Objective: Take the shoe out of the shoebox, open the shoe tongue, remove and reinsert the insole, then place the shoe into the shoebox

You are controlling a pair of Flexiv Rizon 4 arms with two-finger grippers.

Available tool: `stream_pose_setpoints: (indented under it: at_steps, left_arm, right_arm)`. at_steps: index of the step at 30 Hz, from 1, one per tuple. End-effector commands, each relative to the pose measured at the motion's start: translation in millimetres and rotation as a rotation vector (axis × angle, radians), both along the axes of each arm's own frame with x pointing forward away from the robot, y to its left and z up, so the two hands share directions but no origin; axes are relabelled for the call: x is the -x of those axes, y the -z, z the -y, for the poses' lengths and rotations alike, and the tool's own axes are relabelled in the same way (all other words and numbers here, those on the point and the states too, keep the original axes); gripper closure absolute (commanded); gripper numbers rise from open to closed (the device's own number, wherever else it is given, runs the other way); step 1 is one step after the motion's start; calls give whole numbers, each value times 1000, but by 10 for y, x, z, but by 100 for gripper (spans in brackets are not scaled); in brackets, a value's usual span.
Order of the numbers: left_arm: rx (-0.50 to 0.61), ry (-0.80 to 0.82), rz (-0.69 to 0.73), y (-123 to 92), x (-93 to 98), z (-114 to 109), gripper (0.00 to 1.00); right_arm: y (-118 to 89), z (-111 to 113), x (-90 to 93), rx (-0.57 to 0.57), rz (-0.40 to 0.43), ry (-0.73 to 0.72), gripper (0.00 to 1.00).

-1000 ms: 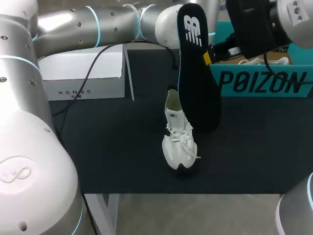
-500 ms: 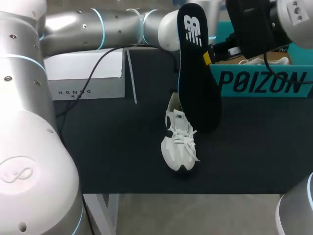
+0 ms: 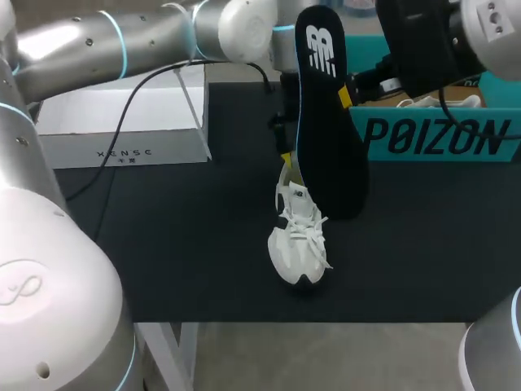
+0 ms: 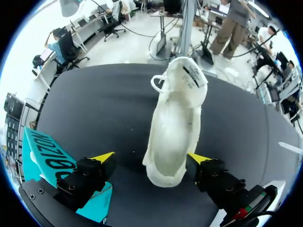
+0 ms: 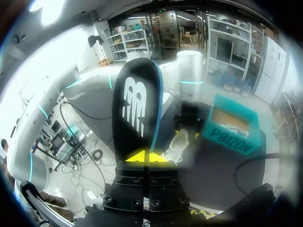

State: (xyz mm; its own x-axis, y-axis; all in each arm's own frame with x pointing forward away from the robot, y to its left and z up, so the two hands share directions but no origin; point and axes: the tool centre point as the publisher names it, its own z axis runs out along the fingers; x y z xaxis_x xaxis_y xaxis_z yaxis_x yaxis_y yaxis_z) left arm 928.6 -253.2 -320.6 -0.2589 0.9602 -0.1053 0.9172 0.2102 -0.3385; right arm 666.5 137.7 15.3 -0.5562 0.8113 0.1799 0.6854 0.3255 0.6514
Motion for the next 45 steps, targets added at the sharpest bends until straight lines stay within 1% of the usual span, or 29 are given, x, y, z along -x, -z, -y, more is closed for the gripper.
stream_pose_setpoints:
  at_steps: [1, 3, 7, 9, 12, 14, 15, 17, 19, 20, 22, 26, 31, 37, 45]
  left_arm:
    - [710, -329, -10, -184, 48, -631, 0]
    - [879, -393, -55, -220, 66, -783, 0]
    - [1128, -506, -97, -264, 148, -987, 0]
    - [1232, -567, -113, -263, 187, -1079, 0]
    - [1344, -641, -125, -242, 247, -1201, 0]
    - [1416, -645, -160, -249, 289, -1260, 0]
    - [1440, -652, -144, -258, 315, -1274, 0]
    - [1492, -641, -162, -285, 357, -1284, 0]
    - [1523, -643, -132, -326, 402, -1265, 0]
    - [1534, -627, -140, -350, 411, -1246, 0]
    - [1542, -622, -107, -404, 410, -1207, 0]
    - [1544, -582, -85, -515, 379, -1094, 0]
    - [1541, -559, -76, -595, 320, -912, 0]
    - [1535, -547, -65, -652, 223, -621, 0]
    - [1524, -516, -16, -823, 77, -237, 0]
  right_arm:
    - [-8, -14, -18, 2, -4, 0, 100]
    - [-8, -14, -18, 2, -4, 0, 100]
    - [-8, -14, -18, 2, -4, 0, 100]
    - [-8, -14, -18, 2, -4, 0, 100]
    - [-8, -14, -18, 2, -4, 0, 100]
    - [-8, -14, -18, 2, -4, 0, 100]
    - [-8, -14, -18, 2, -4, 0, 100]
    - [-8, -14, -18, 2, -4, 0, 100]
    - [-8, -14, -18, 2, -4, 0, 100]
    - [-8, -14, -18, 2, -4, 0, 100]
    - [-8, -14, -18, 2, -4, 0, 100]
    - [-8, -14, -18, 2, -4, 0, 100]
    - [-8, -14, -18, 2, -4, 0, 100]
    - [-8, -14, -18, 2, -4, 0, 100]
    - [-8, -14, -18, 2, -4, 0, 100]
